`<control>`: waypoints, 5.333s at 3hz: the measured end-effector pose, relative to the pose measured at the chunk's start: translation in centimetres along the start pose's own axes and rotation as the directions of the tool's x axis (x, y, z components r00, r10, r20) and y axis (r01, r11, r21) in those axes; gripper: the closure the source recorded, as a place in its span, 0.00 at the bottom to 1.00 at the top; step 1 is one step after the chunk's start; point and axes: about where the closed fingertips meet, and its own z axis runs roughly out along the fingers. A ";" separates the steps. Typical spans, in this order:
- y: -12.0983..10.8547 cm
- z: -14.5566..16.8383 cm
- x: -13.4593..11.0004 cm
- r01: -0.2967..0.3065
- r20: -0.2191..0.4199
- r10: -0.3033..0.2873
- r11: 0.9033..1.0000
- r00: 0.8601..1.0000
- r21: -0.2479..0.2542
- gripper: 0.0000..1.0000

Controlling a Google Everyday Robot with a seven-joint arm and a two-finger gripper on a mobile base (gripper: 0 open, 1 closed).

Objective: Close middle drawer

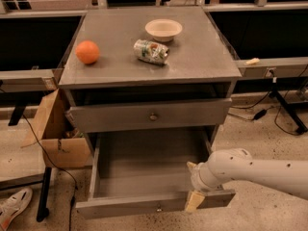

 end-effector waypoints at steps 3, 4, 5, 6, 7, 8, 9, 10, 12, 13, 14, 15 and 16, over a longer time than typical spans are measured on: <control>-4.5 4.9 1.8 -0.016 -0.078 0.016 1.000 0.997 -0.007 0.41; -4.1 4.4 1.8 -0.016 -0.078 0.016 1.000 0.997 -0.007 0.64; -3.8 4.1 1.8 -0.016 -0.078 0.016 1.000 0.997 -0.007 0.87; -3.4 3.8 1.9 -0.016 -0.078 0.016 1.000 0.997 -0.007 1.00; -3.0 3.5 1.9 -0.016 -0.078 0.016 1.000 0.997 -0.007 1.00; -2.5 3.2 2.0 -0.016 -0.078 0.016 1.000 0.997 -0.007 1.00; -2.2 3.1 2.0 -0.016 -0.078 0.016 1.000 0.997 -0.007 1.00; -1.8 2.9 2.0 -0.016 -0.078 0.016 1.000 0.997 -0.007 1.00; -1.7 2.9 2.3 -0.022 -0.079 0.022 1.000 0.997 0.001 0.61; -1.5 2.9 2.4 -0.022 -0.079 0.022 1.000 0.997 0.001 0.37; -1.6 2.8 2.4 -0.026 -0.077 0.026 1.000 0.997 0.011 0.06; -5.6 2.3 2.7 -0.077 -0.039 0.083 0.987 0.996 0.141 0.00; -6.6 1.9 2.9 -0.096 -0.024 0.102 0.978 0.995 0.186 0.00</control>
Offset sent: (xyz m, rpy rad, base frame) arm 0.0634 -0.0092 -0.0616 -0.1003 0.0493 -0.0235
